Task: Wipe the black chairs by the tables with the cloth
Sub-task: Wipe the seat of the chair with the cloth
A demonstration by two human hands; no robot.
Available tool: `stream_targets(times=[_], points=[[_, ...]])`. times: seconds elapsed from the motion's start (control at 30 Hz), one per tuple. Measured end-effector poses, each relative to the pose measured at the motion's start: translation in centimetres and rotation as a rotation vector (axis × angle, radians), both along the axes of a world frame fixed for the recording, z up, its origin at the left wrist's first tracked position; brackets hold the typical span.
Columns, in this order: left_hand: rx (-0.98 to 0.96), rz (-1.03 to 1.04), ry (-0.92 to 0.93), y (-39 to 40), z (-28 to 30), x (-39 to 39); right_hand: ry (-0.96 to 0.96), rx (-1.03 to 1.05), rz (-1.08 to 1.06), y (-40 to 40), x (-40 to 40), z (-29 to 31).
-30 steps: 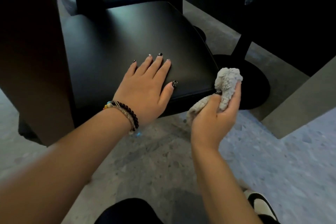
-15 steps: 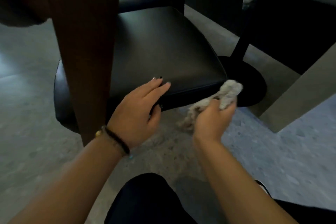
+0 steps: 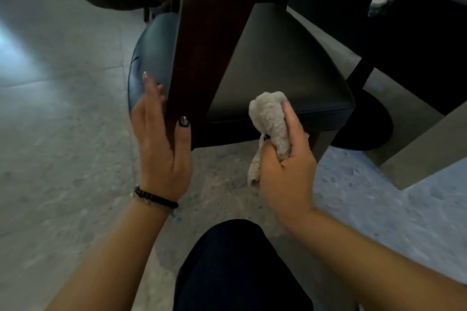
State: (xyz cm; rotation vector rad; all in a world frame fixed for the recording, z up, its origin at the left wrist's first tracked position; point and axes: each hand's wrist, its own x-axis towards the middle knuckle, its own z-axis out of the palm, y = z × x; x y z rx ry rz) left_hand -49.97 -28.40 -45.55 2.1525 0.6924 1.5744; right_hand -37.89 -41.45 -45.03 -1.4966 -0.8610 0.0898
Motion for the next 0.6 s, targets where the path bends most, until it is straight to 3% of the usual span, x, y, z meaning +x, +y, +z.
stream_targets(times=[0.07, 0.17, 0.27, 0.37, 0.6], points=[[-0.195, -0.079, -0.017, 0.5, 1.0, -0.4, -0.55, -0.063, 0.12, 0.4, 2.3, 0.0], [-0.223, -0.135, -0.005, 1.4, 2.7, -0.5, -1.432, -0.145, 0.338, 2.4, 6.5, -0.8], [-0.257, -0.155, 0.055, 1.7, 4.0, 0.5, -1.919, -0.192, 0.519, 5.6, 7.7, -1.6], [-0.295, -0.072, 0.068, 1.8, 3.8, 1.4, -2.105, -0.27, 0.484, 7.4, 7.6, -2.4], [-0.262, -0.025, 0.031, 1.7, 3.3, 2.2, -2.149, -0.306, 0.551, 3.7, 14.0, -1.3]])
